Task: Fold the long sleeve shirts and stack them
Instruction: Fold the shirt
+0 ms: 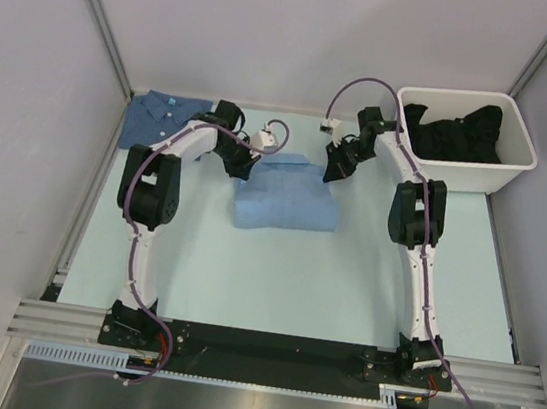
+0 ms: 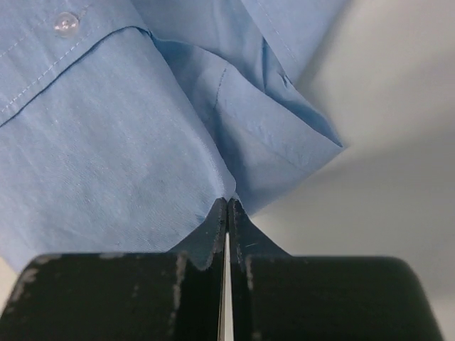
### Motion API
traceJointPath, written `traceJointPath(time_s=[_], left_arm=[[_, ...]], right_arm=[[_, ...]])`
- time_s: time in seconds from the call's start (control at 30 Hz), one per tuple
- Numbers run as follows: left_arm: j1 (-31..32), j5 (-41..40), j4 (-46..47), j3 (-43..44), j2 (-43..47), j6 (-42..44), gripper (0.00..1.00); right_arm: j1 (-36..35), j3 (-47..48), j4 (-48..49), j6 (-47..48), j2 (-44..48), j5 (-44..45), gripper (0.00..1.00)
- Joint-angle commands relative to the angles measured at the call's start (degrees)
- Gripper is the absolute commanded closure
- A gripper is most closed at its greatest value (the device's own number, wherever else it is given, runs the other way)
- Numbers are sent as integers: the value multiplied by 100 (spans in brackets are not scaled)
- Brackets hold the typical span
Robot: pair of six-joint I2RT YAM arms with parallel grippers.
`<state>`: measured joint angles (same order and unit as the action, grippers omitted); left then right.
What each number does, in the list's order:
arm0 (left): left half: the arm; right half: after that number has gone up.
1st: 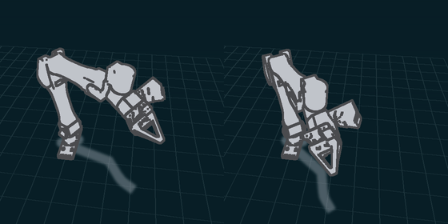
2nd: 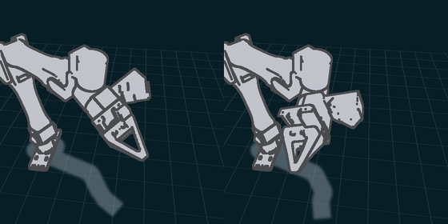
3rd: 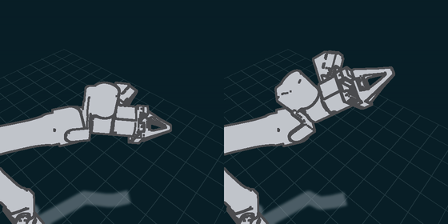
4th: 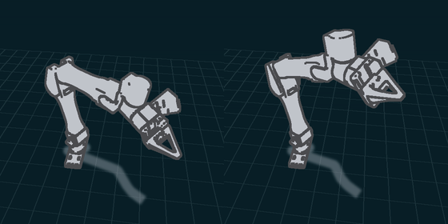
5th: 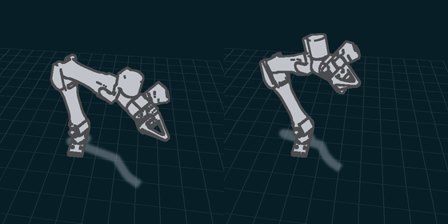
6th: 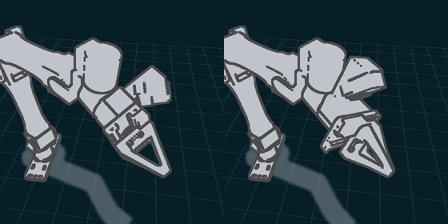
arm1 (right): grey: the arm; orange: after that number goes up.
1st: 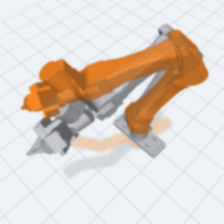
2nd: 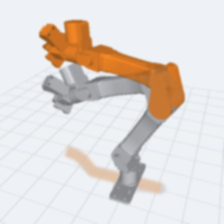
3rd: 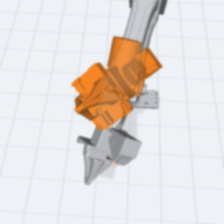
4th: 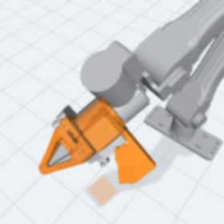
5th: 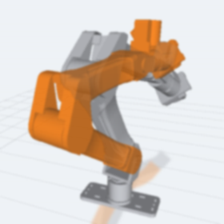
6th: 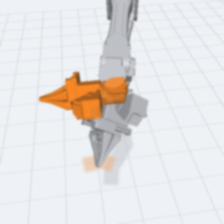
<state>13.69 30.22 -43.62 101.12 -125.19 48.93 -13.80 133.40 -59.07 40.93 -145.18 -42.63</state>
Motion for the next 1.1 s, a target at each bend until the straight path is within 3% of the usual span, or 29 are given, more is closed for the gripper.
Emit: traceJointPath(time_s=[0.0,0.23,0.53,0.8,1.07], left_arm=[[-33,-201,327,154,-59,-445,100],[-60,-95,714,-224,573,-691,100],[-288,-560,1259,-207,539,-1052,100],[-306,-1176,1602,3,48,-1183,100],[-315,-1422,1470,-66,-146,-1359,100]], right_arm=[[-52,-191,702,-646,122,237,100],[27,-1088,2090,-1464,947,247,100],[79,-1572,3664,-2212,1361,598,100],[-43,-1072,3754,-2212,519,923,100],[-105,-974,3982,-2721,236,1292,87]])
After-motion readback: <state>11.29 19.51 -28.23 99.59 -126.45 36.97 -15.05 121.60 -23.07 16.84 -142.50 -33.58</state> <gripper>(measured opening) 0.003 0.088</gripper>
